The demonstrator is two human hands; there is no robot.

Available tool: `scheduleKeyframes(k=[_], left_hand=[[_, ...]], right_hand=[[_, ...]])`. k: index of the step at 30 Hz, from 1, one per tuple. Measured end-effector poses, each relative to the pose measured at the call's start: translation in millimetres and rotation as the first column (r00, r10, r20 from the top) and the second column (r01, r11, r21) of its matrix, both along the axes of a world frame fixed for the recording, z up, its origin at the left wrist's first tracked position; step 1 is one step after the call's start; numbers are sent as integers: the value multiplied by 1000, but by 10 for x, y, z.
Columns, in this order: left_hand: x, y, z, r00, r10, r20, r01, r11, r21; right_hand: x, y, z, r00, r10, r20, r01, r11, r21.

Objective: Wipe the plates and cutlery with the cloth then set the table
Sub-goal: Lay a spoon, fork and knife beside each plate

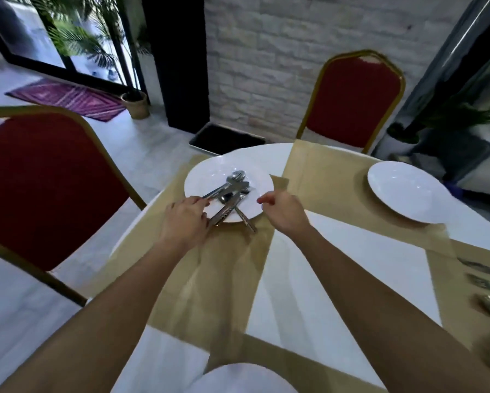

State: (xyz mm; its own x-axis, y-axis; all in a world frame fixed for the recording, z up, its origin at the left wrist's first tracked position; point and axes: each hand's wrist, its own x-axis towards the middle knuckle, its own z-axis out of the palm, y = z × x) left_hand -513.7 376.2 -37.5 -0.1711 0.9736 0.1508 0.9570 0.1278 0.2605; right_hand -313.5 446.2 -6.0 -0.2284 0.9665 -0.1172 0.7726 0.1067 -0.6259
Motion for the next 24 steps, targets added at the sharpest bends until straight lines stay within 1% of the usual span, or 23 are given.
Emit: scheduleKeyframes(k=[2, 5, 7, 12, 13, 15, 17, 20, 24], left_hand=[[-92, 92, -42, 999, -51, -4, 51, 998, -47], [-208, 208, -117, 994, -73, -78, 65, 993, -103], [-219, 252, -158, 992, -53, -113, 42, 994, -102], [-357, 545, -236, 993, -54, -102, 45, 995, -88], [-362, 594, -228, 996, -44, -73, 37, 995, -92], [-375, 686, -214, 999, 19, 45, -13, 991, -130], [-387, 776, -194, 988, 72, 133, -43, 977, -207], [-405, 904, -167, 969, 89, 232, -15, 952, -305], [-433, 967, -162, 940, 113, 322, 14, 930, -368]], right_hand=[[-186, -24, -88, 999, -51, 11, 51, 998, -40], [-406, -33, -185, 994, -100, 41, 103, 992, -72], [-449, -27, -222, 993, -106, 60, 111, 991, -74], [-664, 153, -321, 989, -109, 102, 112, 994, -19], [-697, 173, -336, 989, -110, 102, 112, 994, -14], [-750, 212, -365, 989, -110, 103, 111, 994, -6], [-779, 274, -404, 988, -122, 96, 122, 992, 7], [-826, 371, -430, 985, -132, 112, 132, 991, 15], [-868, 446, -428, 982, -136, 134, 139, 990, -12]])
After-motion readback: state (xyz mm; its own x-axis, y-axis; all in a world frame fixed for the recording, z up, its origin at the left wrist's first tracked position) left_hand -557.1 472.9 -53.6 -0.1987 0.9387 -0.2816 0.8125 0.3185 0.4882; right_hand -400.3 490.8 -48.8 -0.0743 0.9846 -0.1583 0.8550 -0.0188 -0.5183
